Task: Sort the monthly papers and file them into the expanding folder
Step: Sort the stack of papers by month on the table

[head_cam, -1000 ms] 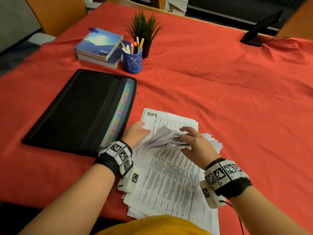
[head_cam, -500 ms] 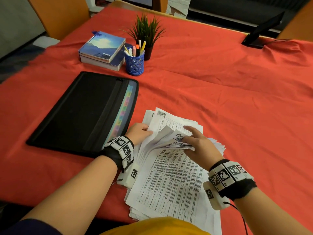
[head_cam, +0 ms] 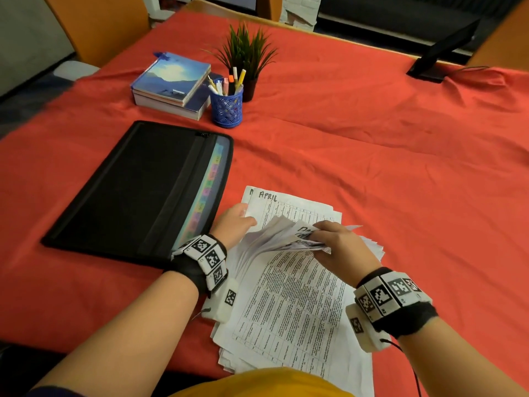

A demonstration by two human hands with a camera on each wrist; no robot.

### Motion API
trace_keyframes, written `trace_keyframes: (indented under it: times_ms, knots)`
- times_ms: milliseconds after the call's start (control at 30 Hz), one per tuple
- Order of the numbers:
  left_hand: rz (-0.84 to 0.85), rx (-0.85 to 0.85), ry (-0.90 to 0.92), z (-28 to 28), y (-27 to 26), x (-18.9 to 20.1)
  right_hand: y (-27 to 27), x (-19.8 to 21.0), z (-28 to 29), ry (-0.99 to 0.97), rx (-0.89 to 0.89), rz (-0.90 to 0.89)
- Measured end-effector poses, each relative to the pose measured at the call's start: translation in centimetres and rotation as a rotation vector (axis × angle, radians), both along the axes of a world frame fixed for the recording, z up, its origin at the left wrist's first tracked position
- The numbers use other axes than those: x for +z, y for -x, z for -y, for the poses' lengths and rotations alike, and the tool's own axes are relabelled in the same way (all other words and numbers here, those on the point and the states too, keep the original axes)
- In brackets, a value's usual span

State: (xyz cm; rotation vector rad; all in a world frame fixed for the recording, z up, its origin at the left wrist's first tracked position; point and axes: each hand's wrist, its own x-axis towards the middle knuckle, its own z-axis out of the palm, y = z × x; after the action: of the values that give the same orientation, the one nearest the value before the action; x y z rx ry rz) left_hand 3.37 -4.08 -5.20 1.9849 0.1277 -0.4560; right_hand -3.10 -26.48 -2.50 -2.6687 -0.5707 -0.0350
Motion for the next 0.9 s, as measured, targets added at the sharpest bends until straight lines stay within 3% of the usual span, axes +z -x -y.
trace_keyframes:
  times_ms: [233,400,567,733,900]
  knots:
    - [0.056,-0.067,-0.14,0.1,-0.5,-0.9,0.2,0.3,0.3,0.003,0.003,-0.002]
    - [0.249,-0.055,-0.324,-0.9,-0.6,-0.1,0.0,0.6,0.2,0.005,0.011,0.006]
    - [0.422,0.119,-0.286,-3.5,-2.4,3.3,-1.8,0.4,-0.3,0.01,0.005,-0.04]
    - [0.542,0.282,-0.071,-6.1,-4.0,8.3,-3.6,-0.4,-1.1,0.058,-0.044,-0.106]
    - [0.732,0.363,-0.083,-8.6,-5.0,13.7,-3.3,0.1,-0.7,0.135,-0.11,-0.096]
